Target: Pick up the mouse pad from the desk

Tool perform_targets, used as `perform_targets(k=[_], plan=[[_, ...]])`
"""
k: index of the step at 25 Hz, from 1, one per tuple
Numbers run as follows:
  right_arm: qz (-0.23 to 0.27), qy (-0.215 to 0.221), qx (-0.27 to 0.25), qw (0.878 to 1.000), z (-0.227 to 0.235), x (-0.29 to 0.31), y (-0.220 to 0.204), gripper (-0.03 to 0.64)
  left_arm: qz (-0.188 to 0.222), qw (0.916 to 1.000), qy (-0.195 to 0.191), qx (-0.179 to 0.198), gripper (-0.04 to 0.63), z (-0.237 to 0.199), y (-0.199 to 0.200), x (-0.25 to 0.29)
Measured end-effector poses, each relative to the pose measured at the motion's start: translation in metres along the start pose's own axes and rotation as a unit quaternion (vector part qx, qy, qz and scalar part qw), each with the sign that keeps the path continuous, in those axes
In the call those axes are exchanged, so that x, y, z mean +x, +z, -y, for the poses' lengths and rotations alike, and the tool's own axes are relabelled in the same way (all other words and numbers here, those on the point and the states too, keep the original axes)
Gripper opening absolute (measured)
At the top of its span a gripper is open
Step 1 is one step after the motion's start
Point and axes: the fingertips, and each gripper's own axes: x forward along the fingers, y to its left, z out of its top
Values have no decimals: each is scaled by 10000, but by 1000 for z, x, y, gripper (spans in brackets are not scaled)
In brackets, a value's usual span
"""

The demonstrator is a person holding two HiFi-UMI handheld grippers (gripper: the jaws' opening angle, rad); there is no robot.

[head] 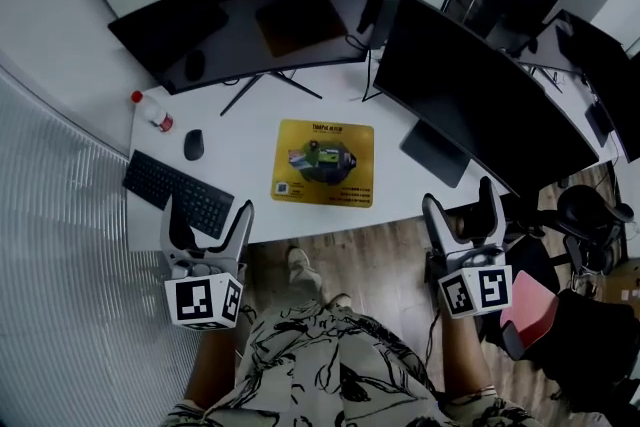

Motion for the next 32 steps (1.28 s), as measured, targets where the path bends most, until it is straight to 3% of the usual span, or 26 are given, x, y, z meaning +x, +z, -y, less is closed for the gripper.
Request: perform_targets(k=[8, 14, 20, 32], plan=[[65, -191, 2, 9998, 5, 46, 9, 478, 82, 9997, -211, -72, 503, -18, 14, 58], [10, -390, -94, 9992, 5, 77, 9, 477, 19, 9985, -419, -351, 503, -35, 7, 94], [-78, -610, -101, 9981, -1, 92, -5, 477, -82, 9966, -737, -369, 503, -39, -7, 122], [-964, -583, -42, 9936, 31, 142, -76, 476, -853, 9911, -840, -588, 503, -24, -63, 177]])
